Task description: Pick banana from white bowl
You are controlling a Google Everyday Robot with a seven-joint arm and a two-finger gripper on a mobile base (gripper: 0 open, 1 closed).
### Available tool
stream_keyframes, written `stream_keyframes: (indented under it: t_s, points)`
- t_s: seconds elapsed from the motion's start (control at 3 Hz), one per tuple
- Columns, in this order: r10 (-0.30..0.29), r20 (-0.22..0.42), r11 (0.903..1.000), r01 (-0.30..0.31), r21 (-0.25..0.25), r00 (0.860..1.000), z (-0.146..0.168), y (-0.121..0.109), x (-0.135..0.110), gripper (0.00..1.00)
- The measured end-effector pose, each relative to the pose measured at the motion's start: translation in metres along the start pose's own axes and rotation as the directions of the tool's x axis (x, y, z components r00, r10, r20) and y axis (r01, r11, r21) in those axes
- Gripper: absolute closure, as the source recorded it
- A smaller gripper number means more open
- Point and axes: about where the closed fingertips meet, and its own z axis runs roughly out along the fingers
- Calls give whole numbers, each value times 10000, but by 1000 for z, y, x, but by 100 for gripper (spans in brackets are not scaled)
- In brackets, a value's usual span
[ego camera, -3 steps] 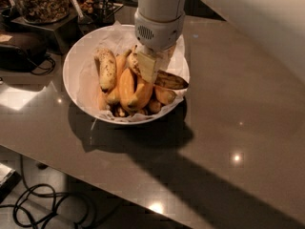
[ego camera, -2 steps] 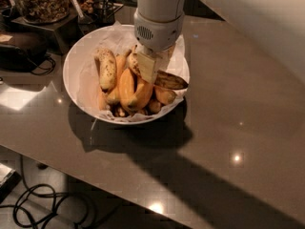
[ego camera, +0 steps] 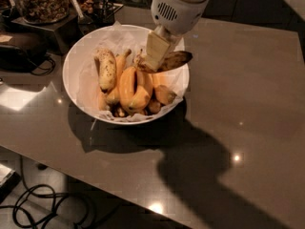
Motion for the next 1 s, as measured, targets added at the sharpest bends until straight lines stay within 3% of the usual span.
stream_keyframes:
  t_s: [0.33, 1.0]
  points:
    - [-481, 1083, 9984, 510, -239, 9929, -34, 2, 1, 100]
    - [-617, 1603, 9970, 682, -353, 9851, -47, 10, -3, 100]
